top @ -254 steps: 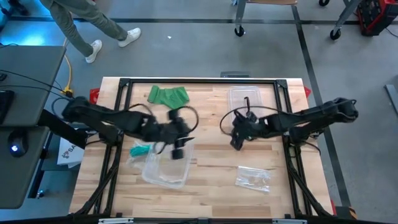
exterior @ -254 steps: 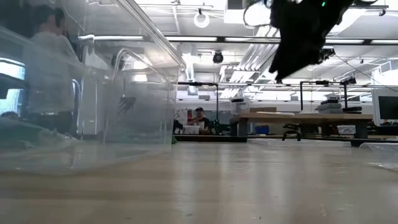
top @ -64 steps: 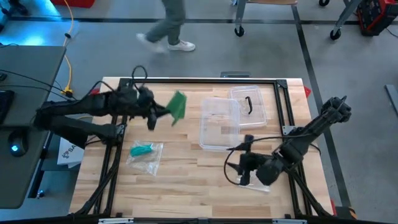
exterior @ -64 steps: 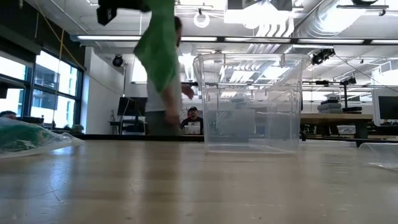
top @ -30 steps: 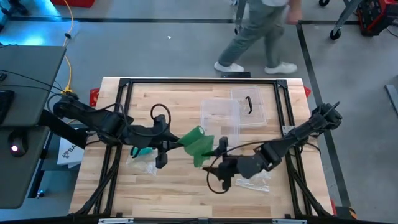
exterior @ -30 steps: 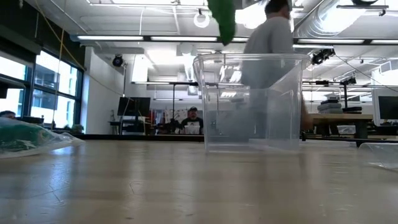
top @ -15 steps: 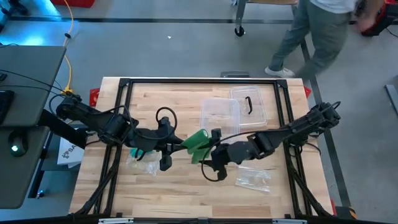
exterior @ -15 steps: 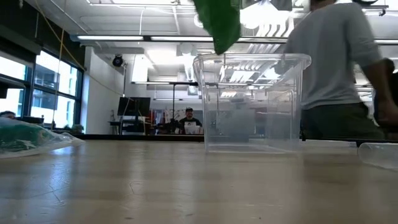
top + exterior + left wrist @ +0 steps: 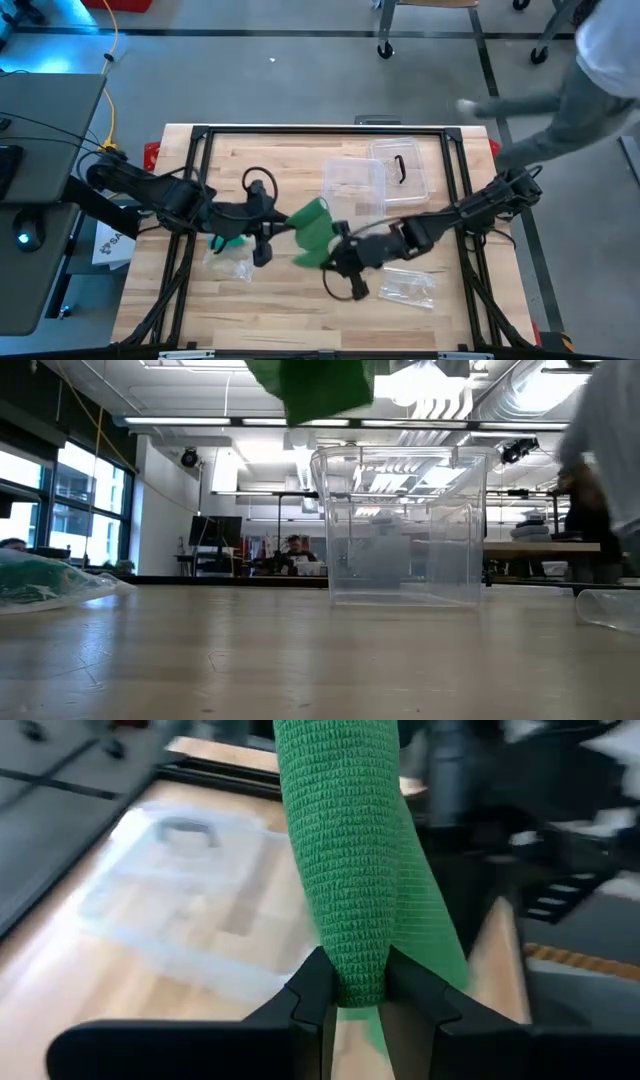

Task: Roll bandage
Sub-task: Roll the green bandage

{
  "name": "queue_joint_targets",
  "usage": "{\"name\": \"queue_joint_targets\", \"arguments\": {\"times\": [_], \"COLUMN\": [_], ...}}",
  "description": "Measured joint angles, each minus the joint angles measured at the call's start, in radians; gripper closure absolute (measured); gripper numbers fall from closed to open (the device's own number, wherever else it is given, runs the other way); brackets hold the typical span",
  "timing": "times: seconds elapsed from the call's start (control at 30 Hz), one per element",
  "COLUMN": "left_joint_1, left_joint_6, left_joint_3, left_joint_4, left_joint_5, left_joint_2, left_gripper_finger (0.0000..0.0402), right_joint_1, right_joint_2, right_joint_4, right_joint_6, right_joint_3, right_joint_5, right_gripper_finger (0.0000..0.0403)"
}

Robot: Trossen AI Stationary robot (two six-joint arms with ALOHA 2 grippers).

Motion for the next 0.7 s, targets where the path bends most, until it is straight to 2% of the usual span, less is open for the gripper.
{"name": "queue_joint_targets", "arguments": {"times": [0.17,0.33,0.53,0.7], "left_joint_1": [0.015,0.03,0.05,0.051], "left_joint_6": [-0.028,-0.032,-0.032,-0.032], "left_joint_3": [0.0,0.0,0.0,0.0], "left_joint_4": [-0.103,-0.148,-0.173,-0.173], "left_joint_5": [-0.087,-0.134,-0.141,-0.097], "left_joint_2": [-0.066,-0.138,-0.204,-0.211], "left_gripper_finger": [0.0348,0.0348,0.0348,0.0348], "right_joint_1": [0.105,0.196,0.289,0.321], "right_joint_2": [-0.002,-0.002,-0.003,-0.003], "right_joint_4": [-0.139,-0.293,-0.382,-0.394], "right_joint_6": [0.1,0.268,0.414,0.407], "right_joint_3": [0.0,0.0,0.0,0.0], "right_joint_5": [-0.009,-0.002,0.01,0.056], "right_gripper_finger": [0.04,0.0402,0.0402,0.0402]}}
